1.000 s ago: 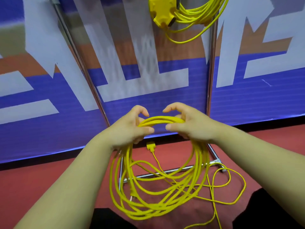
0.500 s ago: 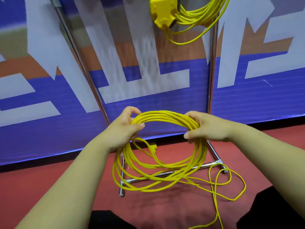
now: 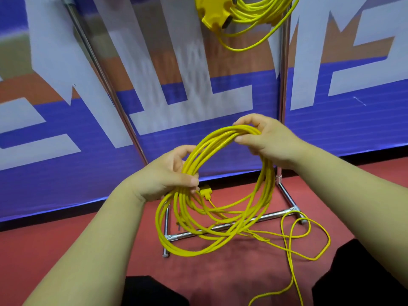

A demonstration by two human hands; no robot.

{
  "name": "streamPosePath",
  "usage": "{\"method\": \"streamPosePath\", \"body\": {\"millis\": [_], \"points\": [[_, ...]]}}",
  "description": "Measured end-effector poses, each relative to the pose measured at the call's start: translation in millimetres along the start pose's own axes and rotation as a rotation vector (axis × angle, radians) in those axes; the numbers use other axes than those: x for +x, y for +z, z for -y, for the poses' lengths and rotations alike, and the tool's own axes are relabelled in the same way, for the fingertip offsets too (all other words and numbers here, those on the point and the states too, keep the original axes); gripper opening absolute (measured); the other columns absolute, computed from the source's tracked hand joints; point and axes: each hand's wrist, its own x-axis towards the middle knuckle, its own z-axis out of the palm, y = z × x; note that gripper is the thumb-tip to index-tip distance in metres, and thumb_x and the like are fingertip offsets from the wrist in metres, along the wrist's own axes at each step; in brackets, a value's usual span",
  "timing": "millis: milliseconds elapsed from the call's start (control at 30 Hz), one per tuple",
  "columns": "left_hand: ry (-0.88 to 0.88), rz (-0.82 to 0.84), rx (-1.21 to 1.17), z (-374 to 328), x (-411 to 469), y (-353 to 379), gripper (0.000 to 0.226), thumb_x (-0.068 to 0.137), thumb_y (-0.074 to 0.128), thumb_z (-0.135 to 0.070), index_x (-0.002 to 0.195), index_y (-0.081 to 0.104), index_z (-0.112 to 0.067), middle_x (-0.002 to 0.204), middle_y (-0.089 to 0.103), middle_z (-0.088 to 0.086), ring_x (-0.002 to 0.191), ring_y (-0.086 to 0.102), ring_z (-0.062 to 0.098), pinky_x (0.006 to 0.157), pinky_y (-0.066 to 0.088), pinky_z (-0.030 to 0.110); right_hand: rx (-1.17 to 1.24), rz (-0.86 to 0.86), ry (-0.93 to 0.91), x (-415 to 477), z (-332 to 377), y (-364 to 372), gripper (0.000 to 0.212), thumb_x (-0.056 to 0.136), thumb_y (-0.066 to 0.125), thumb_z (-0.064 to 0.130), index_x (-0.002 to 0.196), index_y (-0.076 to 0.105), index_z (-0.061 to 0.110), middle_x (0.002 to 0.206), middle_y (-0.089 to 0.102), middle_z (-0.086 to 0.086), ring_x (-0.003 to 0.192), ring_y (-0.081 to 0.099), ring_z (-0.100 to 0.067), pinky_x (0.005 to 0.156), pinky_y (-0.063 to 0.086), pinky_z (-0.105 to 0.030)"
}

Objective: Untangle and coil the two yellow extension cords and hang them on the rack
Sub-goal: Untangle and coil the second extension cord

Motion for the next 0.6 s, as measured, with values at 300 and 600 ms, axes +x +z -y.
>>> {"method": "streamPosePath", "body": {"millis": [300, 600], "points": [[0.234, -0.294, -0.146, 3, 3, -1, 0.048, 0.096, 0.050, -0.015, 0.140, 0.057, -0.031, 0.070, 0.033, 0.003, 0.057, 0.036, 0.013, 0.063, 0.053, 0.034, 0.410, 0.108, 0.205, 1, -12, -5, 0.030, 0.095, 0.060, 0.006, 0.116, 0.069, 0.027, 0.095, 0.073, -0.013, 0.059, 0.051, -0.013, 0.064, 0.046, -0.029], [0.269, -0.612, -0.316, -7, 8, -14, 0.034, 0.105, 0.042, -0.007, 0.125, 0.064, -0.023, 0.065, 0.038, -0.001, 0.048, 0.035, 0.008, 0.049, 0.043, 0.026, 0.249, -0.109, 0.289, 12, -54, 13, 0.027, 0.092, 0.070, 0.016, 0.116, 0.067, 0.028, 0.100, 0.075, -0.003, 0.088, 0.072, -0.016, 0.078, 0.053, -0.031]]}}
